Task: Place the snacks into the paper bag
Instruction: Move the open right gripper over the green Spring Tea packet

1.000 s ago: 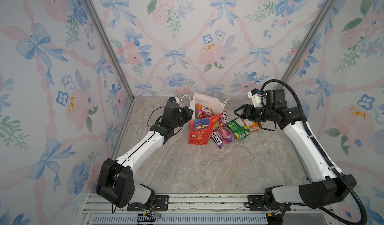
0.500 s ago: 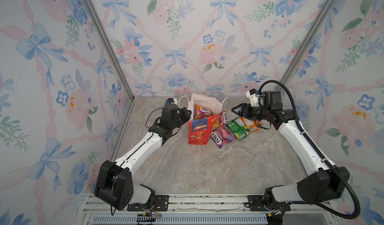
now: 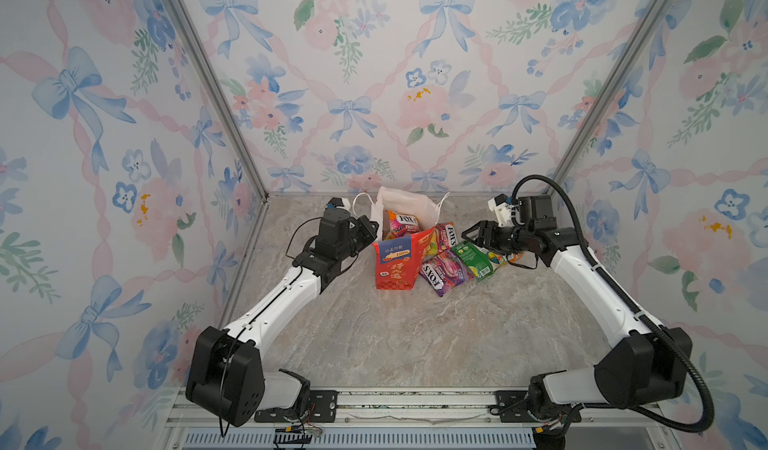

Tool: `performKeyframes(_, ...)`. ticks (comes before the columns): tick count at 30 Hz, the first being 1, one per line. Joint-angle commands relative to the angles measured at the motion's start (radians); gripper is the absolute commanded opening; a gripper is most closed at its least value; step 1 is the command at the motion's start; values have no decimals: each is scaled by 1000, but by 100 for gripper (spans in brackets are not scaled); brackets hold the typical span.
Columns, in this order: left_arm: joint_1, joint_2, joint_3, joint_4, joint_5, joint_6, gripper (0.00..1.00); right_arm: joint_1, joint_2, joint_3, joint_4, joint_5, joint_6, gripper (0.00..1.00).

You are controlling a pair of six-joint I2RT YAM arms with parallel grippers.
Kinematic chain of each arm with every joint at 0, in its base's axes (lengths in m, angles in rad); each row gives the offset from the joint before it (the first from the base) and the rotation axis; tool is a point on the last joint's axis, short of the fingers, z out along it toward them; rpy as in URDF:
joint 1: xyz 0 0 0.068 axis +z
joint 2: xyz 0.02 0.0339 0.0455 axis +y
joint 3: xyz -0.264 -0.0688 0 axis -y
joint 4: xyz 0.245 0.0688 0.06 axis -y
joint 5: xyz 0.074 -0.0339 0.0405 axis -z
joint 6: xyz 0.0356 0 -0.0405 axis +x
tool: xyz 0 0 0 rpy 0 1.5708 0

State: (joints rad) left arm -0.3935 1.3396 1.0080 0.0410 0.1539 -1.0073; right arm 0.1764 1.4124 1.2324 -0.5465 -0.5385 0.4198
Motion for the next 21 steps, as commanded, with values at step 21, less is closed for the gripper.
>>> performKeyframes(21, 53, -86, -62, 13, -7, 3, 0, -11, -4, -416, 426, 147, 375, 68)
